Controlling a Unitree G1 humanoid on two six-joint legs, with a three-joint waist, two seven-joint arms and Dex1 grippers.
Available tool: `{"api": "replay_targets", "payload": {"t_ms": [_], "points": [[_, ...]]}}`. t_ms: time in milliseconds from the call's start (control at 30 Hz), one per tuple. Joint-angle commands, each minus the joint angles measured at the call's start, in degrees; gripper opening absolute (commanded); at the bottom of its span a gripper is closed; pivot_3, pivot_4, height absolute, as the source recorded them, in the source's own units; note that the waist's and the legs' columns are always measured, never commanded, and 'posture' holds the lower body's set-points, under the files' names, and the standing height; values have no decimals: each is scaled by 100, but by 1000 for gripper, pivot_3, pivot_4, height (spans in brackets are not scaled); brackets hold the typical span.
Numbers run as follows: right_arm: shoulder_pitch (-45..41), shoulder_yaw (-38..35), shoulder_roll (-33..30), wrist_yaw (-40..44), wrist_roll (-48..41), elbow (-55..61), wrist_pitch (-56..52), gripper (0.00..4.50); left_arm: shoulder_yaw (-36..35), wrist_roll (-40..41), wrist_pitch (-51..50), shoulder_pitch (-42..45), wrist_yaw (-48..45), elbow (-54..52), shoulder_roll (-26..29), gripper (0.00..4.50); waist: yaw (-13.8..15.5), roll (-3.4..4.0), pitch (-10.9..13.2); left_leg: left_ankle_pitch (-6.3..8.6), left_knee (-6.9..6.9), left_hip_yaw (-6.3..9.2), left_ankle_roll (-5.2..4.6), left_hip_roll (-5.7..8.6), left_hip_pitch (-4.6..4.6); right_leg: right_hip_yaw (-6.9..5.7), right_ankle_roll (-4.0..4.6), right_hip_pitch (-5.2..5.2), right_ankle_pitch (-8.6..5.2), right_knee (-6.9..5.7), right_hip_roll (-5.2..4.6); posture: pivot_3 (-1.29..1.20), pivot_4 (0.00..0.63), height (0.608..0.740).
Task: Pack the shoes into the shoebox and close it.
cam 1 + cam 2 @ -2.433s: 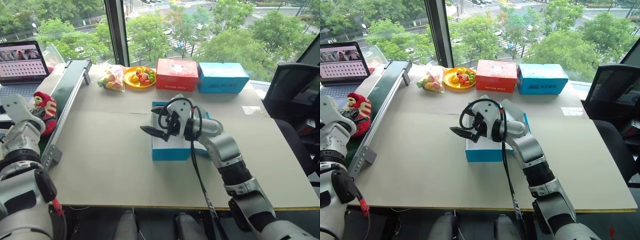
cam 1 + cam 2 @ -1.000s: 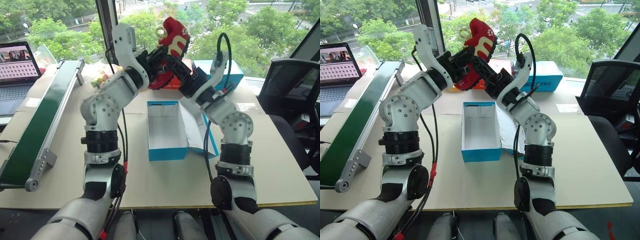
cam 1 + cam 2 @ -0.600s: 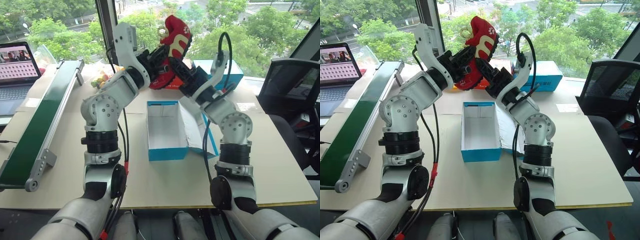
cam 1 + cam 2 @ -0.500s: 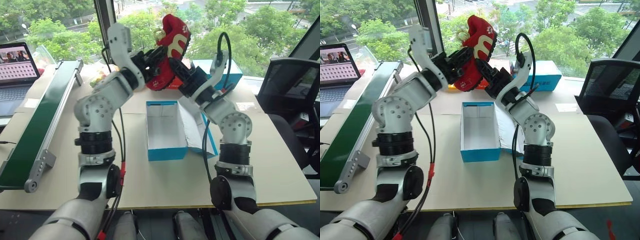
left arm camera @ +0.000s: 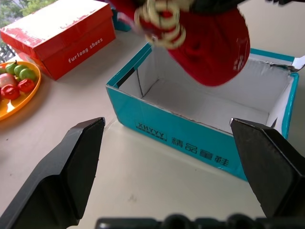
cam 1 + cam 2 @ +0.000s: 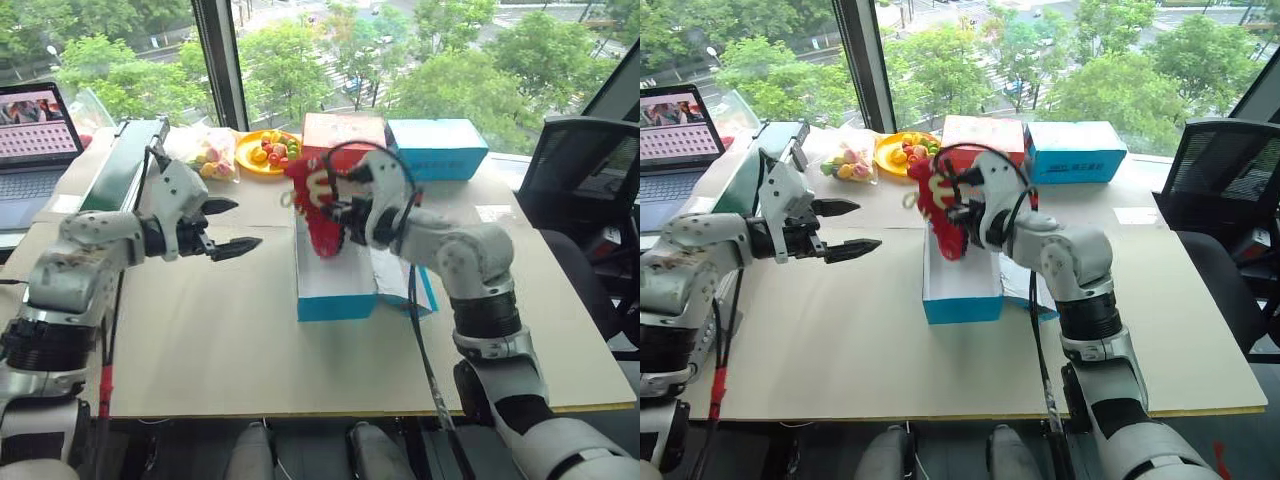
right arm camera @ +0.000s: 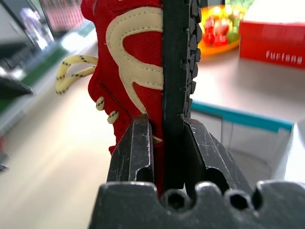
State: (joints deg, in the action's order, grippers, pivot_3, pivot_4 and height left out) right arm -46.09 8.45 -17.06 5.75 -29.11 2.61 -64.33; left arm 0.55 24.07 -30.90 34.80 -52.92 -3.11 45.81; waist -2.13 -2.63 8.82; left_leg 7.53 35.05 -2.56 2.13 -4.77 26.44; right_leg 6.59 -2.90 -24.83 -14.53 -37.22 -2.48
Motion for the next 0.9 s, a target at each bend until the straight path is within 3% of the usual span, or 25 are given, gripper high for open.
{"api": "replay_targets", "payload": {"t_ms": [33, 300, 333, 367, 633, 900], "points": [[144, 111, -206, 82, 370, 296, 21, 435, -156, -24, 41, -25, 82, -268, -40, 4500, -6, 0, 0, 0, 0, 0, 0, 0, 0, 1, 0, -1, 0, 0, 0, 0, 150, 740], [715, 342, -384, 397, 963, -49, 366, 435, -204, -74, 33, -54, 176, -288, -122, 4500, -30, -2, -1, -1, 4, 1, -1, 1, -2, 3, -1, 2, 0, -4, 2, 0, 150, 740], [721, 323, -367, 429, 1003, -72, 393, 1423, -197, -97, 39, -50, 174, -289, -110, 4500, -30, -2, -2, -1, 6, 1, -1, 1, -2, 2, -2, 2, 0, -4, 2, 0, 150, 740], [716, 289, -339, 451, 1030, -104, 410, 1544, -208, -95, 31, -31, 178, -279, -108, 4500, -30, -2, -2, -1, 7, 2, -1, 1, -3, 2, -2, 5, 0, -4, 2, 0, 150, 740], [462, 277, -102, 339, 1546, -214, 875, 4420, -280, -93, -61, -2, 177, -286, -70, 4500, -15, -2, -2, -1, 9, 2, -1, 1, -6, 0, -2, 9, 0, -3, 1, 0, 150, 740], [-136, 180, 183, 874, 1593, 187, 1778, 4468, -579, -141, -258, -77, 531, -208, -22, 4500, -45, -2, -1, -1, 8, 3, -1, 0, -6, 3, -2, 1, 0, -16, 3, 0, 150, 740]]}}
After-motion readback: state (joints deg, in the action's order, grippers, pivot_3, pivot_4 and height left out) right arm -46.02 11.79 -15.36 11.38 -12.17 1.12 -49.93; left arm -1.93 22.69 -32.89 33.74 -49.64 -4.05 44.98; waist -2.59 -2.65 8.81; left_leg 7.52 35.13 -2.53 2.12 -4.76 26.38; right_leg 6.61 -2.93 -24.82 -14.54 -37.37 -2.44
